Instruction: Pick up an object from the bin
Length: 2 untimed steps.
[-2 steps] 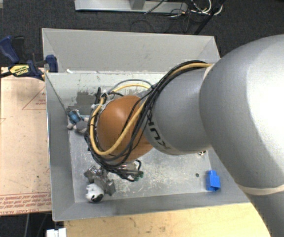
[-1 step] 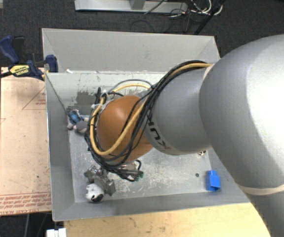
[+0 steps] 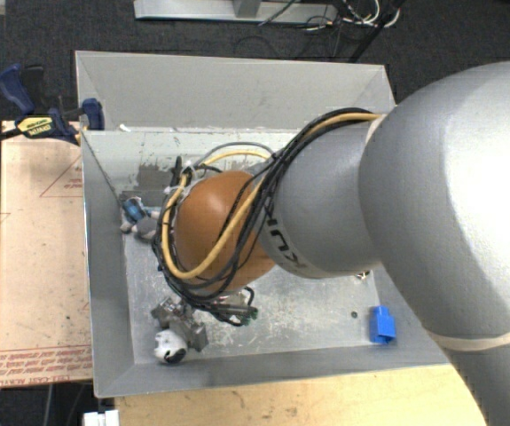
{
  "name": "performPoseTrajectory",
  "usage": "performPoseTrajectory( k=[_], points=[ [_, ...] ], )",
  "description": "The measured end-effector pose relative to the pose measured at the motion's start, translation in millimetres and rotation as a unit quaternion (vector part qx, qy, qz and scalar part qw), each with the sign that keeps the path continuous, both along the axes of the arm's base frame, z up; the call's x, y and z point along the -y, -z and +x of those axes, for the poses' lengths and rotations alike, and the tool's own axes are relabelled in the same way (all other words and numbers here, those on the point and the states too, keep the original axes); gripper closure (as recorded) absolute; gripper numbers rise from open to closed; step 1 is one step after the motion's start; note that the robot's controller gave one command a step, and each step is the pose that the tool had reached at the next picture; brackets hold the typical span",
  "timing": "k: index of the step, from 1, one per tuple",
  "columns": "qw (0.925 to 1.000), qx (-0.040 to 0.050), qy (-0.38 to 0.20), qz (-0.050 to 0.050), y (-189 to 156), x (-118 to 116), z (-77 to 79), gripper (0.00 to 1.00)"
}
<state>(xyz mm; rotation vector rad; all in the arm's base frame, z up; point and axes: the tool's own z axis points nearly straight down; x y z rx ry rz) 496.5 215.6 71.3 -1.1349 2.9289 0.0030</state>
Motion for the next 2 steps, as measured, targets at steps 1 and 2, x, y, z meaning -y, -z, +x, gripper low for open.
performPoseTrajectory(
  k=[1,2],
  points=[
    [1.0,-0.002,0.0,-0.001,-6.2,0.3,-1.0,1.0],
    [1.0,-0.0039,0.0,-0.002,-26.6,0.5,-2.3,1.0]
  ],
)
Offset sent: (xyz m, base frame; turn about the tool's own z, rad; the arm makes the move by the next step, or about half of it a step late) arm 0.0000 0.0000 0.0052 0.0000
